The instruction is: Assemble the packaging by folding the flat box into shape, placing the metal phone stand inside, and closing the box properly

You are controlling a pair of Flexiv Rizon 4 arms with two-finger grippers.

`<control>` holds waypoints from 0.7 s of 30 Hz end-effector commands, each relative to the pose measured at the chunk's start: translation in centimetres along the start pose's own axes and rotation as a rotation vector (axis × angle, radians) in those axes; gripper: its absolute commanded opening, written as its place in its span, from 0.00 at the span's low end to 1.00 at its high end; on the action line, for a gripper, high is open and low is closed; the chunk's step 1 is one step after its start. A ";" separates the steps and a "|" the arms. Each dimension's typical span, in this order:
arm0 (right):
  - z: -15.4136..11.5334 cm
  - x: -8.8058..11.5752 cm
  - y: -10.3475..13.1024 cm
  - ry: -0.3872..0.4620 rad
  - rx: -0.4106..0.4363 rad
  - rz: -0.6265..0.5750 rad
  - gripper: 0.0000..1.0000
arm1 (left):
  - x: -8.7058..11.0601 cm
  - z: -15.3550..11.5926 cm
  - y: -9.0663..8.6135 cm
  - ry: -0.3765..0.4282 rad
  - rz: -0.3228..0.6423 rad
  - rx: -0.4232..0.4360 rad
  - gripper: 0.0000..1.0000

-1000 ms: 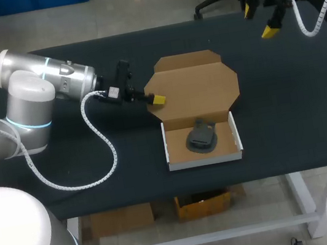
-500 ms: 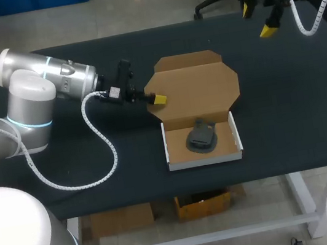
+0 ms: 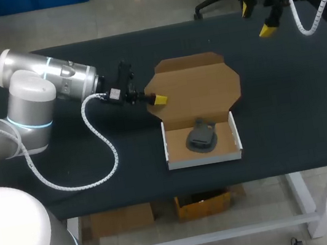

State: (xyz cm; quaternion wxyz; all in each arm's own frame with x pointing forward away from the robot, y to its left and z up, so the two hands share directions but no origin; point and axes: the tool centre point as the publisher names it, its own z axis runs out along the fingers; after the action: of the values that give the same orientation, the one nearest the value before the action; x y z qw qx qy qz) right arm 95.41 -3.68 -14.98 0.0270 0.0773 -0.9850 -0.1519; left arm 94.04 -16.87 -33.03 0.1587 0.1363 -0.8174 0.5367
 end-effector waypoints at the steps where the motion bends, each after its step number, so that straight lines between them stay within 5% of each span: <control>1: -0.2 0.1 0.1 0.002 0.003 0.000 1.00 | 0.1 0.0 0.1 0.010 0.016 -0.001 0.00; 21: -0.5 0.2 0.6 -0.005 0.006 -0.011 1.00 | 1.1 -0.1 0.2 0.009 0.110 -0.011 0.00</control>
State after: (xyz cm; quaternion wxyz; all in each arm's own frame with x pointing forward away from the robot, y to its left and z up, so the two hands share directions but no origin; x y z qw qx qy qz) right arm 95.36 -3.36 -14.53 0.0242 0.0822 -0.9848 -0.1513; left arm 93.17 -16.81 -32.72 0.1344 0.0876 -0.8254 0.5413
